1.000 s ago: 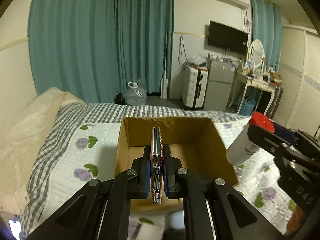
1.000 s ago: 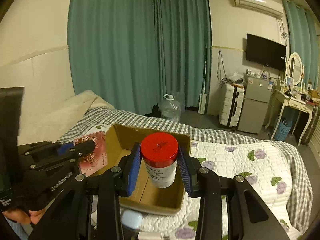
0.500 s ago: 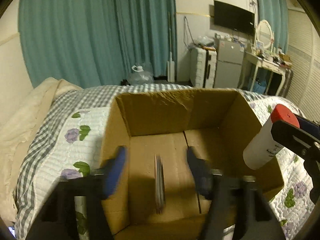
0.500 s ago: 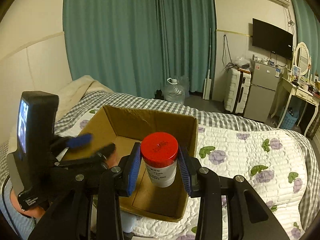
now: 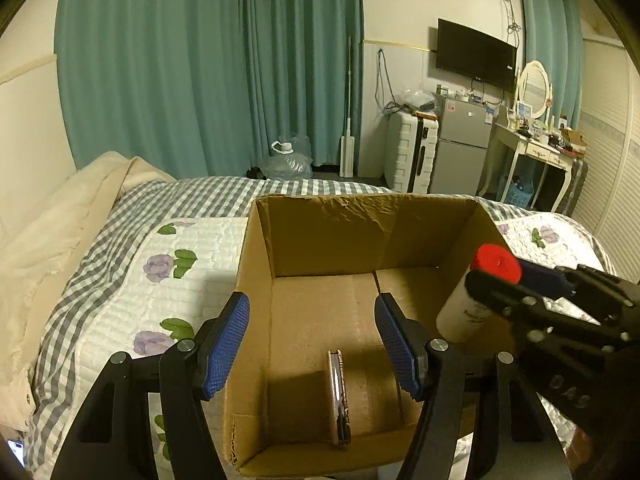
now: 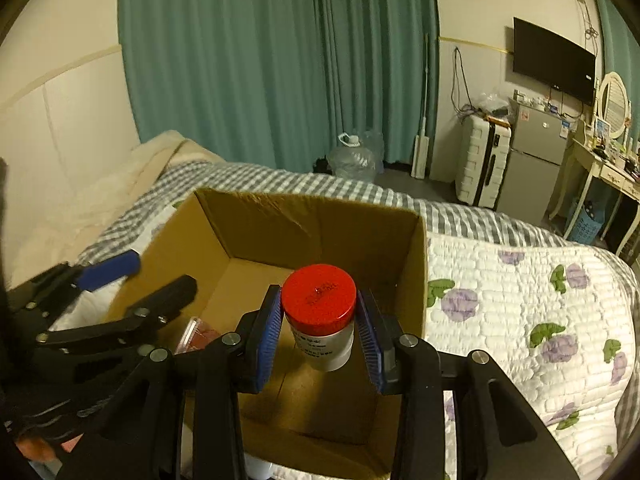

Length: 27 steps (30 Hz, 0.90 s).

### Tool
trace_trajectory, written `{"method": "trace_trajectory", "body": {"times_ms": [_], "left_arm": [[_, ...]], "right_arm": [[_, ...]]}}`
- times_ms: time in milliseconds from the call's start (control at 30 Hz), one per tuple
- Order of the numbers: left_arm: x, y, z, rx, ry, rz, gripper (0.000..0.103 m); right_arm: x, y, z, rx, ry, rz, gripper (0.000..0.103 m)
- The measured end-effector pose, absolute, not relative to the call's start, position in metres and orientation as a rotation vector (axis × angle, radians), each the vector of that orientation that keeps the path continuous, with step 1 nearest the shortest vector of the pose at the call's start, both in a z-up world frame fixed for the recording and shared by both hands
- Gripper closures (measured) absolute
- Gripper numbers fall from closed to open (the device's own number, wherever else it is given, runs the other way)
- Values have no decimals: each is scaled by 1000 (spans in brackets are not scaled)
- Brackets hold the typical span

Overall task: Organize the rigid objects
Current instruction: 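Carry card and bottle over the box and open both grippers to drop them, then grasp the white charger with the left gripper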

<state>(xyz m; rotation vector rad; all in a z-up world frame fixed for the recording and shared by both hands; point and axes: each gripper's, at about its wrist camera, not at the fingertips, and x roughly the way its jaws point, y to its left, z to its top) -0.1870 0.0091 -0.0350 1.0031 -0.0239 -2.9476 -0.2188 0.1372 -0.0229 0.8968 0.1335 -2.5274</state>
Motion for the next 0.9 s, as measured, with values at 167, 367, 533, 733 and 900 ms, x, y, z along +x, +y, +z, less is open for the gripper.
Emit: {"method": "trace_trajectory", "body": {"times_ms": [167, 367, 533, 733, 900], "left_arm": [[-182, 7, -29, 999, -18, -2940, 35], [-154, 7, 1, 942, 5, -2963, 35], [-119, 7, 29, 881, 9, -2991, 35], [-77, 5, 44, 851, 36, -3005, 35], [-55, 1, 34, 869, 25, -2987, 35]], "right_arm": [[-215, 149, -16, 869, 99, -2591, 36], [-187, 172, 17, 829, 105, -2665, 31], [-148, 185, 52, 772, 122, -2703, 28], [-93, 202, 82, 704, 168, -2731, 24], [-58, 218, 73, 746, 140, -2741, 23]]}}
